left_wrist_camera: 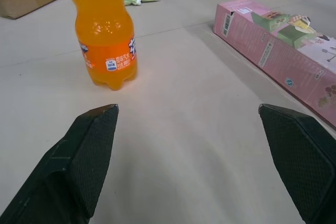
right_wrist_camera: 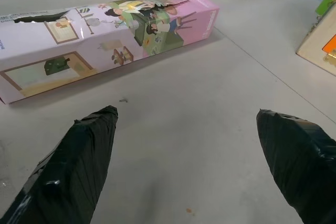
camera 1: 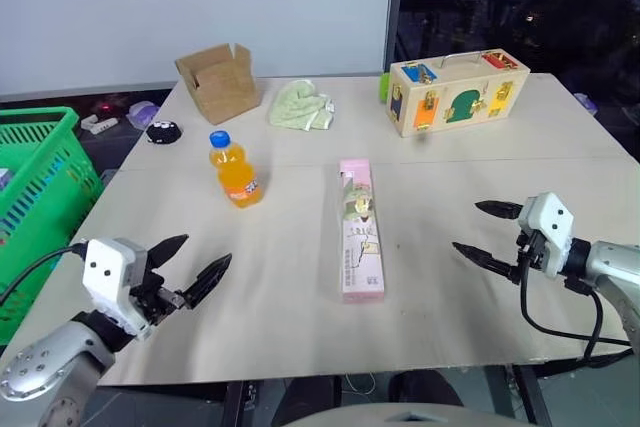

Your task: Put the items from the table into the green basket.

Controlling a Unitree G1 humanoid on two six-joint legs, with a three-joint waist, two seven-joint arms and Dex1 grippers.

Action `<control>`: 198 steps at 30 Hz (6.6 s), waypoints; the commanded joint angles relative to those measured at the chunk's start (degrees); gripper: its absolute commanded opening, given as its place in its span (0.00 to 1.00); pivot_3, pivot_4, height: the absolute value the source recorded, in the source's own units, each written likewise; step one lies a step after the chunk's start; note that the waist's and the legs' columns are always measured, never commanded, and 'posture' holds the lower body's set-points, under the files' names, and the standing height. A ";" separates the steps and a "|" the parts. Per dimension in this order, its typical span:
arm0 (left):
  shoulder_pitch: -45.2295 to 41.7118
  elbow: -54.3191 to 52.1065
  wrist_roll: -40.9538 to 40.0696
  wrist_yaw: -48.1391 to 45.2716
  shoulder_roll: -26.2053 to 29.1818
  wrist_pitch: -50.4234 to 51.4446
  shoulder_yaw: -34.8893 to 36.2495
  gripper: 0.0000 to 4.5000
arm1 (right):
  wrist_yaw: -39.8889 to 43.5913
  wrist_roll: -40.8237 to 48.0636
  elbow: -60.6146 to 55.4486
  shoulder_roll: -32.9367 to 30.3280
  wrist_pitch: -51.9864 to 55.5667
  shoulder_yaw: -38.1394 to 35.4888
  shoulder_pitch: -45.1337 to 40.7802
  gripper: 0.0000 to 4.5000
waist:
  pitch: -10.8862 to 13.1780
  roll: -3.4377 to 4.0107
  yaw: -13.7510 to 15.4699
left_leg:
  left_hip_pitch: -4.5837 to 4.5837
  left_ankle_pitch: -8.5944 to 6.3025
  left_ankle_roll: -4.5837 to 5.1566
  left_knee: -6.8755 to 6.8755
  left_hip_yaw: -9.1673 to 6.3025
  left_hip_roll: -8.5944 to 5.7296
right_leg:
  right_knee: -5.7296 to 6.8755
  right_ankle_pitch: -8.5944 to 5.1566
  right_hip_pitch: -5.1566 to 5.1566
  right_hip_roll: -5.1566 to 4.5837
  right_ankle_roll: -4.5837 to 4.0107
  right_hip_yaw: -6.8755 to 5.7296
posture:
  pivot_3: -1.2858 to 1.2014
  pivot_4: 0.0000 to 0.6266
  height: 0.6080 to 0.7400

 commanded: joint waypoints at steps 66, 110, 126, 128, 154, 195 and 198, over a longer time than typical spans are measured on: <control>-84.21 54.58 -78.57 97.43 -2.26 51.12 -62.49 0.99 | 0.83 -1.47 -15.36 -1.30 -1.02 1.81 9.57 1.00 | -0.17 -0.13 -4.99 | 0.14 0.18 -0.26 0.30 0.23 -0.44 | 0.21 0.33 0.16 0.10 0.43 0.43 | 0.44 0.01 1.00; -82.48 55.51 -78.57 113.36 -10.32 51.60 -49.58 0.99 | 29.49 6.07 28.89 -9.12 -3.71 3.52 -32.63 1.00 | 0.09 -0.40 -7.07 | 0.75 0.01 -0.05 0.06 0.33 -0.68 | -0.09 0.41 0.68 -0.14 0.58 1.07 | 0.45 0.00 1.00; -77.30 58.24 -78.57 120.13 -12.19 51.05 -49.84 0.84 | 29.53 5.96 25.27 -8.35 -5.41 3.90 -29.73 1.00 | 0.05 -0.34 -6.86 | -0.04 0.01 -0.06 0.40 0.33 -0.69 | 0.21 0.41 -0.17 -0.21 0.65 1.10 | 0.45 0.01 1.00; -77.04 57.82 -78.57 119.68 -11.83 51.24 -49.97 0.65 | 29.32 6.09 24.74 -8.26 -5.24 3.85 -29.32 1.00 | 0.01 -0.29 -6.96 | -0.02 0.01 -0.06 0.40 0.33 -0.68 | 0.22 0.41 -0.16 -0.20 0.65 1.10 | 0.45 0.01 1.00; -34.18 1.33 -14.08 19.97 20.97 5.52 -28.80 0.56 | 25.10 7.52 17.20 -2.66 -4.30 4.51 -26.34 1.00 | -0.02 0.09 -4.54 | 0.03 -0.04 0.13 0.13 0.53 -0.59 | 0.20 0.34 -0.34 -0.08 0.29 1.20 | 0.53 0.00 1.00; -8.09 0.03 -26.62 30.21 9.82 2.45 36.91 0.56 | 7.94 9.73 6.96 29.67 5.26 22.72 -41.03 1.00 | -0.36 -0.77 18.04 | -1.02 -0.28 -0.06 0.07 -0.23 -0.34 | -0.17 0.39 -1.00 -0.04 0.58 -0.11 | 0.73 0.00 1.00; -7.81 3.59 -24.88 30.11 11.41 2.20 39.46 0.56 | 7.03 9.14 9.03 31.91 4.52 22.79 -43.34 1.00 | -0.42 -0.88 19.91 | -1.14 -0.35 -0.18 0.08 -0.25 -0.35 | -0.23 0.45 -1.11 -0.08 0.50 -0.15 | 0.74 0.00 1.00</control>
